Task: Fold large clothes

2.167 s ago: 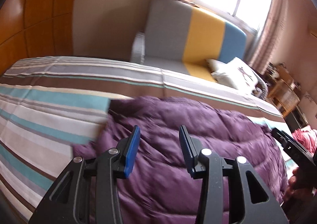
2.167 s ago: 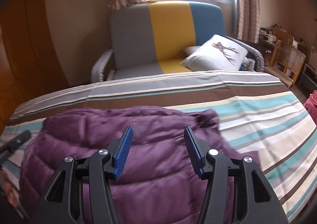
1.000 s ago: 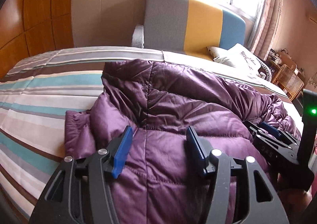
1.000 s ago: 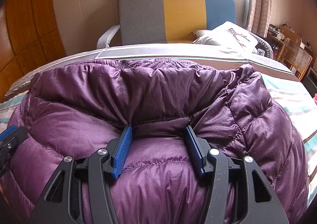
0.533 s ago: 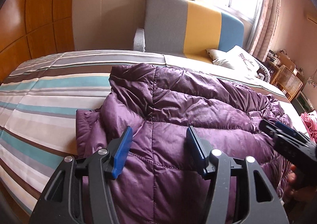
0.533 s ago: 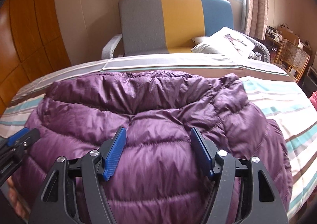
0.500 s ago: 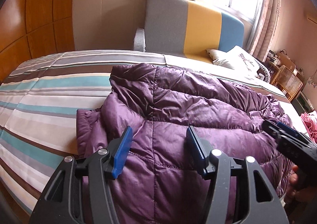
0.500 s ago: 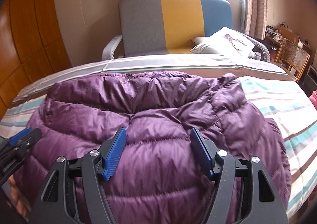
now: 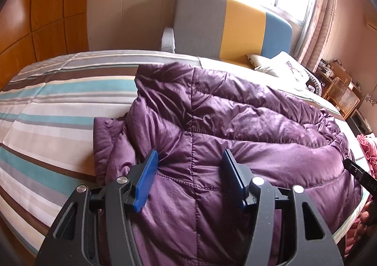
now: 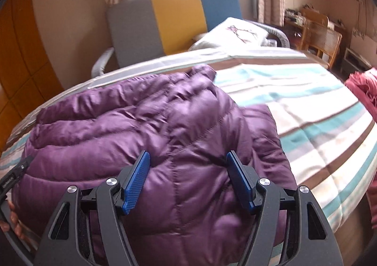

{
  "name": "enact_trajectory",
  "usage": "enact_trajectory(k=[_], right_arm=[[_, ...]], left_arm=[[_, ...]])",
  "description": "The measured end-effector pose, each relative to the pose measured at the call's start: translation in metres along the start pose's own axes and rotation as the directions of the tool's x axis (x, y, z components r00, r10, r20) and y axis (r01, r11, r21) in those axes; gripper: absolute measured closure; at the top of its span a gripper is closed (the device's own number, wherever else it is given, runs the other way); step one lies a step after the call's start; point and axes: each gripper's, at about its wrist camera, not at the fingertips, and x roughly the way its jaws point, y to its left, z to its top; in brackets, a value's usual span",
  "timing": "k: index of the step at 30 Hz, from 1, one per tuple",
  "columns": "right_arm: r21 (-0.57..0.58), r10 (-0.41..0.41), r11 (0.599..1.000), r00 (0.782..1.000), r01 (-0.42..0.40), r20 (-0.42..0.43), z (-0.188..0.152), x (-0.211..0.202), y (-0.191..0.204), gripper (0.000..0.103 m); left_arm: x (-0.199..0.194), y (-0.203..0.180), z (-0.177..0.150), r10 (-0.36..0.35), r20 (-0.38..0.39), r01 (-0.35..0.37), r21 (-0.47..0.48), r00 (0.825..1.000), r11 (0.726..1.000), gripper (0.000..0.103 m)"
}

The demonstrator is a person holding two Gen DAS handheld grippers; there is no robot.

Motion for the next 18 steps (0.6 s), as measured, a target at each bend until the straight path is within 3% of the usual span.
enact_trajectory(k=[7,13,15,18], right_arm=[[-0.002,-0.008,1.0,0.999,0.008,-0.046,-0.012,0.027,-0.008,0.036],[-0.016,-0.032,0.999,0.999,0.032,-0.042,-0.012,0.02,-0.005,0.035],[-0.019,-0.044,0.999,0.998,0.044,-0.034,-0.01,0.015,-0.003,0.035],[-0.02,-0.041,0.999,0.999,0.041,-0.01,-0.01,0.001,0.005,0.035]], left_arm=[[0.016,0.013,-0.002,-0.047,-0.042,0.046,-0.038,0.998,0.998,0.046],[-0.001,0.034,0.005,-0.133,-0.038,0.127,-0.129,0.99,0.984,0.047],[-0.012,0.043,0.006,-0.126,-0.014,0.123,-0.149,0.992,0.981,0.039],[-0.021,0.06,0.005,-0.108,-0.007,0.105,-0.191,0.994,0.976,0.038]])
